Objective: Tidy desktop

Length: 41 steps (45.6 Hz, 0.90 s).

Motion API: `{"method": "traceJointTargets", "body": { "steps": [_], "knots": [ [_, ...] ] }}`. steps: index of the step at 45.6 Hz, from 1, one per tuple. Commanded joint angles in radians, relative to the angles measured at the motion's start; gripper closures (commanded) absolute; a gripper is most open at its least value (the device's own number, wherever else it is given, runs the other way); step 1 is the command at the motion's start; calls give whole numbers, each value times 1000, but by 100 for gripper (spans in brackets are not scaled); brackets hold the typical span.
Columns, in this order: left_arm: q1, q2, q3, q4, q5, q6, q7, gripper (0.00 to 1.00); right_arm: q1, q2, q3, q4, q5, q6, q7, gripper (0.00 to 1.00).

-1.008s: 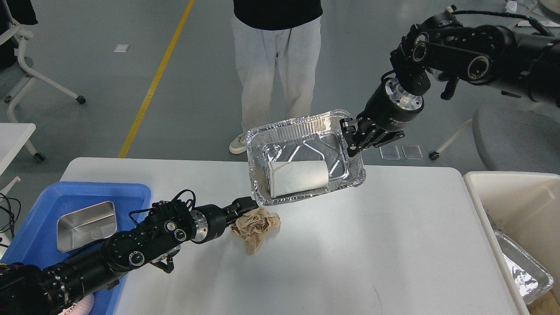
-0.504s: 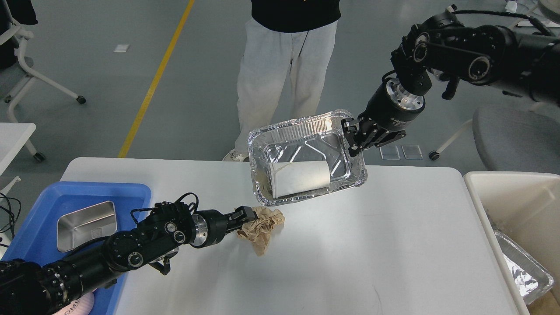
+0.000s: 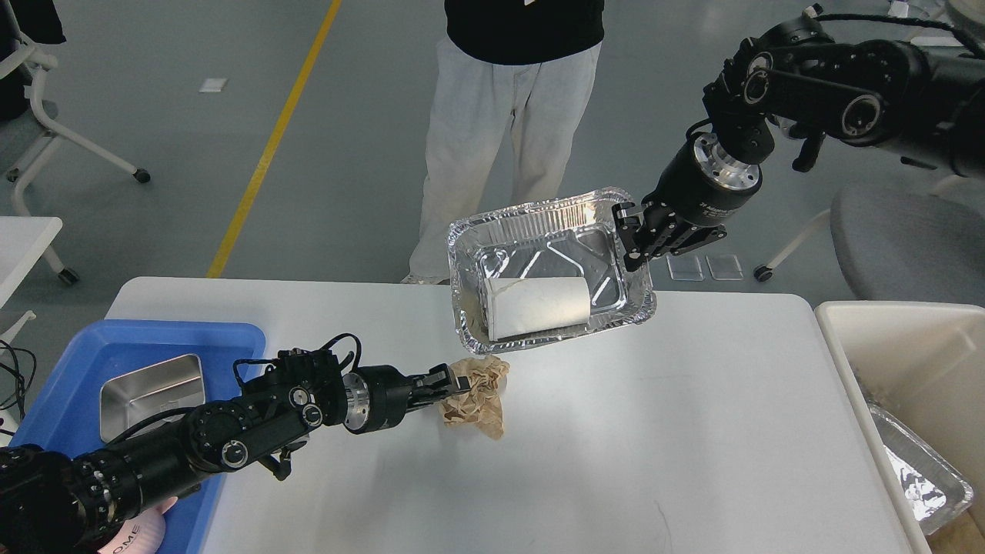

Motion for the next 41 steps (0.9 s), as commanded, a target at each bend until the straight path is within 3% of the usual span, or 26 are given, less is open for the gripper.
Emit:
{"method": "traceJointTargets", "body": {
  "steps": [1,7,9,13,15,32,37,41],
  "knots": [
    [0,0,0,-2,0,-7,-14,99,-1,-3,1,0,-6,0,0,100],
    [-2,1,0,-15,-1,-33,-7,89,-1,-4,1,2,-7,0,0,100],
    [-2,8,-2,-18,-4,-42,-5,79,-1,-4,1,2,-6,0,0,100],
    [-2,8,-15,-17,-6,-38,2,48,-1,-6,1,2,-7,0,0,100],
    [-2,8,-17,-18,-6,-35,4,42,-1,-6,1,2,-7,0,1,100],
    [-3,8,-17,-23,-6,5,4,26,-1,-6,1,2,-29,0,0,100],
    [1,87,-12,-121,-5,-1,4,21,-1,-6,3,2,-26,0,0,100],
    [1,204,-12,-273,-5,-10,4,14,-1,-7,5,0,-29,0,1,100]
  ]
}}
